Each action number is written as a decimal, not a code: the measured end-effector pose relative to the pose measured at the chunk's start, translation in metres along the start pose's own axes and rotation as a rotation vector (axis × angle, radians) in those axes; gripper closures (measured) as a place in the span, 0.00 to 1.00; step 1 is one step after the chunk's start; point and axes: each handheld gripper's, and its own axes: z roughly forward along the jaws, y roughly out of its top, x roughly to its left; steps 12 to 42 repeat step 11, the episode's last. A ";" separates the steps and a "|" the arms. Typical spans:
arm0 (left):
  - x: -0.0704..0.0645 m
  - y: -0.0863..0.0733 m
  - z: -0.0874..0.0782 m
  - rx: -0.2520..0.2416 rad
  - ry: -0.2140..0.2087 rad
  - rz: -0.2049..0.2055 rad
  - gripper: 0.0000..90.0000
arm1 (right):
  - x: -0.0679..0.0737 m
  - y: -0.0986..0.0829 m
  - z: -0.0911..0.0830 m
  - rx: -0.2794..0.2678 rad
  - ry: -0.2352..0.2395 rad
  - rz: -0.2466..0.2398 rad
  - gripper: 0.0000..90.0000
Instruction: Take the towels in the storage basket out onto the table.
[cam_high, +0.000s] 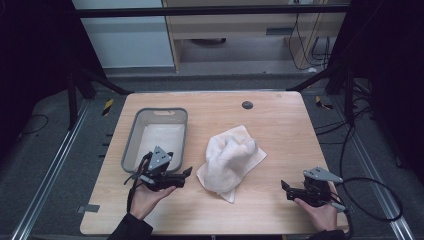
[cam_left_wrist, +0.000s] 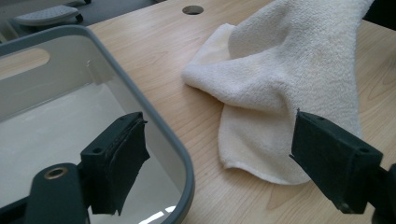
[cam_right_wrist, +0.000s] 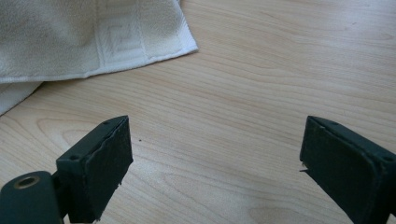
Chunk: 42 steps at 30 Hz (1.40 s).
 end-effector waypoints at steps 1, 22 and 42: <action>0.002 -0.002 -0.002 -0.002 0.006 -0.003 0.19 | 0.000 0.000 0.000 -0.001 0.000 0.000 0.10; 0.021 -0.024 -0.025 -0.045 0.036 -0.072 0.21 | 0.000 0.000 -0.001 0.001 -0.004 -0.007 0.10; 0.021 -0.024 -0.025 -0.045 0.036 -0.072 0.21 | 0.000 0.000 -0.001 0.001 -0.004 -0.007 0.10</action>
